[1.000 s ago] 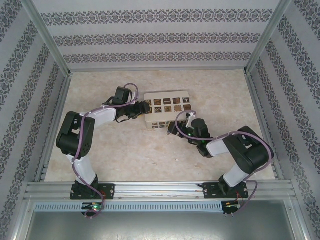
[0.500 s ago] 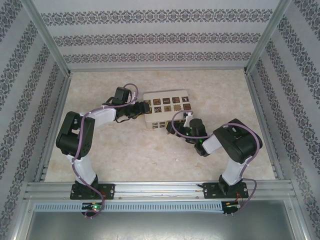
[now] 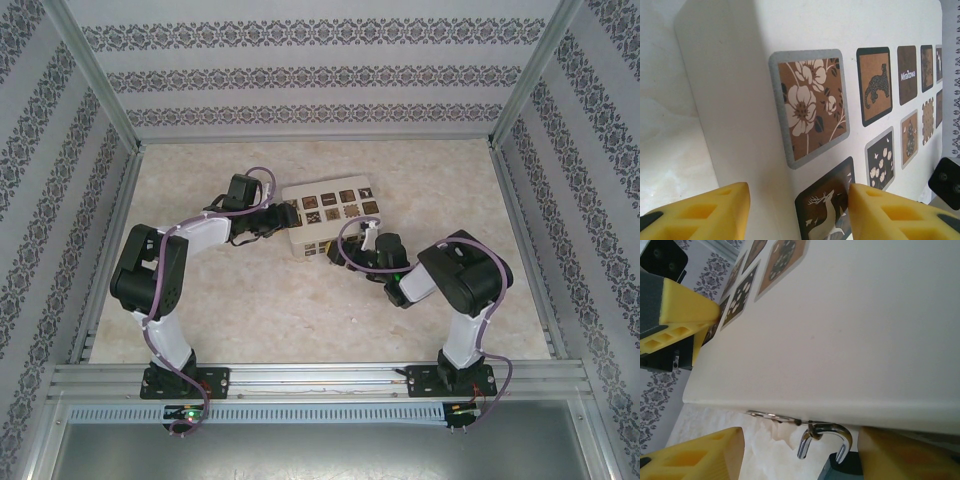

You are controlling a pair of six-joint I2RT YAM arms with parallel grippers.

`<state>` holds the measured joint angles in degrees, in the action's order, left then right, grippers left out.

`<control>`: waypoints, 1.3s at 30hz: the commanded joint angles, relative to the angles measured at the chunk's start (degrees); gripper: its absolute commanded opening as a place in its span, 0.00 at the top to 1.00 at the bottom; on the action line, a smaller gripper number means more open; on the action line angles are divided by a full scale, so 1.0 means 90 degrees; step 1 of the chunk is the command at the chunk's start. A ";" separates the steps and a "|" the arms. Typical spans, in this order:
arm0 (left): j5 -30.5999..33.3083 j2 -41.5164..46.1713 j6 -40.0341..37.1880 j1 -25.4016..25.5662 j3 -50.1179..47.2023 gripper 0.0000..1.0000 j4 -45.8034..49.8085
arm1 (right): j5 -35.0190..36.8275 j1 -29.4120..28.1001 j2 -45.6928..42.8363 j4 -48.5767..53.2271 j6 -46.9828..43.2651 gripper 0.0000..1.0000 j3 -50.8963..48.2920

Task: Unlock the padlock with the key

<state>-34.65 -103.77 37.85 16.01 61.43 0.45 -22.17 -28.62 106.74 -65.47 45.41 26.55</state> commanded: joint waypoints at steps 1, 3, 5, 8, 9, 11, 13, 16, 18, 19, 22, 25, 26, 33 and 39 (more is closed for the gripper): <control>0.0198 0.0055 -0.0154 -0.0043 -0.0241 0.46 0.0381 | -0.0329 0.0006 0.0097 -0.0330 -0.0144 0.39 0.0146; 0.0201 0.0055 -0.0143 -0.0043 -0.0241 0.46 0.0380 | -0.0389 0.0016 0.0120 -0.0430 -0.0155 0.39 0.0127; 0.0188 0.0072 -0.0143 -0.0044 -0.0243 0.46 0.0380 | -0.0469 0.0043 0.0123 -0.0515 -0.0143 0.39 0.0117; 0.0207 0.0074 -0.0143 -0.0048 -0.0248 0.46 0.0379 | -0.0571 0.0055 0.0082 -0.0528 -0.0143 0.43 0.0111; 0.0217 0.0092 -0.0143 -0.0041 -0.0259 0.46 0.0380 | -0.0588 0.0063 0.0067 -0.0518 -0.0144 0.44 0.0107; 0.0227 0.0113 -0.0133 -0.0043 -0.0270 0.46 0.0380 | -0.0593 0.0065 0.0043 -0.0509 -0.0156 0.46 0.0072; 0.0230 0.0123 -0.0133 -0.0042 -0.0271 0.46 0.0389 | -0.0565 0.0080 0.0027 -0.0471 -0.0172 0.48 0.0032; 0.0247 0.0159 -0.0123 -0.0041 -0.0273 0.46 0.0390 | -0.0491 0.0075 -0.0013 -0.0378 -0.0208 0.54 -0.0031; 0.0255 0.0165 -0.0123 -0.0041 -0.0265 0.47 0.0390 | -0.0433 0.0086 -0.0044 -0.0329 -0.0223 0.57 -0.0075; 0.0256 0.0171 -0.0123 -0.0041 -0.0277 0.47 0.0396 | -0.0417 0.0089 -0.0044 -0.0314 -0.0230 0.58 -0.0100; 0.0257 0.0175 -0.0106 -0.0047 -0.0268 0.47 0.0399 | -0.0422 0.0104 -0.0046 -0.0304 -0.0224 0.64 -0.0124; 0.0255 0.0183 -0.0095 -0.0041 -0.0282 0.46 0.0384 | -0.0409 0.0114 -0.0054 -0.0237 -0.0210 0.72 -0.0116; 0.0250 0.0182 -0.0094 -0.0041 -0.0290 0.47 0.0383 | -0.0407 0.0119 -0.0053 -0.0221 -0.0209 0.73 -0.0116; 0.0271 0.0225 -0.0086 -0.0041 -0.0329 0.47 0.0380 | -0.0359 0.0138 -0.0092 -0.0118 -0.0207 0.85 -0.0122; 0.0293 0.0286 -0.0084 -0.0041 -0.0404 0.46 0.0370 | -0.0276 0.0167 -0.0111 -0.0134 -0.0140 0.97 -0.0177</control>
<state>-33.80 -101.82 37.87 16.01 59.46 0.43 -24.34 -27.35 106.87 -66.06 43.40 25.74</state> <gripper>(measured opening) 0.535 0.046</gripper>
